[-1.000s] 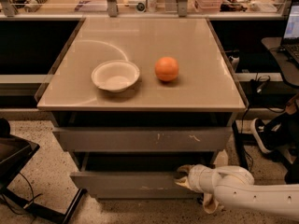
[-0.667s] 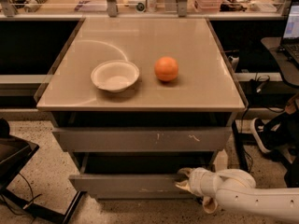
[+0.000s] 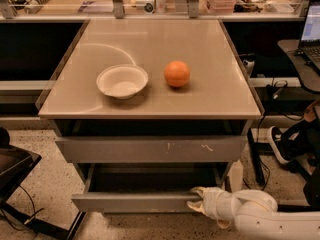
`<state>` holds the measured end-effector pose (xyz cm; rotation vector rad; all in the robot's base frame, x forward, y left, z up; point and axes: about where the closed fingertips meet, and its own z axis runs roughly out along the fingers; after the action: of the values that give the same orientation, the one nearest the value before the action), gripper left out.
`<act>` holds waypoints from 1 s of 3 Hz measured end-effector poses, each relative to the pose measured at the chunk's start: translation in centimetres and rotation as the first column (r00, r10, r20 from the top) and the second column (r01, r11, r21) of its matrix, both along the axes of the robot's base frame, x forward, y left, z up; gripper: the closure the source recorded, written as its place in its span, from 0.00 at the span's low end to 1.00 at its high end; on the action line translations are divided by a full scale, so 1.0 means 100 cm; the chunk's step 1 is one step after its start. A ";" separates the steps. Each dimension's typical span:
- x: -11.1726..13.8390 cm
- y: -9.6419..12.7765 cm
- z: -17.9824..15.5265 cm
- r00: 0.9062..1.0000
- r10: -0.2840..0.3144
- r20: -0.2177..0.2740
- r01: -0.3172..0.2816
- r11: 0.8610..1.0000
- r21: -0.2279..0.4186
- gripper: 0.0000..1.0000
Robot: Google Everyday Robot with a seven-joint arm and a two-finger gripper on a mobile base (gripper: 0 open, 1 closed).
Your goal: Open middle drawer
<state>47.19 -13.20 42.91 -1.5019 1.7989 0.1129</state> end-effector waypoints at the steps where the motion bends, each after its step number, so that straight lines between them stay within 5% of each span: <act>1: -0.001 0.001 0.003 1.000 0.002 0.000 -0.002 1.000 0.001 1.00; 3: -0.040 -0.009 0.000 1.000 0.018 0.019 -0.018 1.000 0.001 1.00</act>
Offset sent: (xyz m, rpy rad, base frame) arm -0.3731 0.0016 -0.0815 -0.0236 -0.1427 0.1634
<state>43.14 -14.11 42.96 -1.5140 1.7705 0.1085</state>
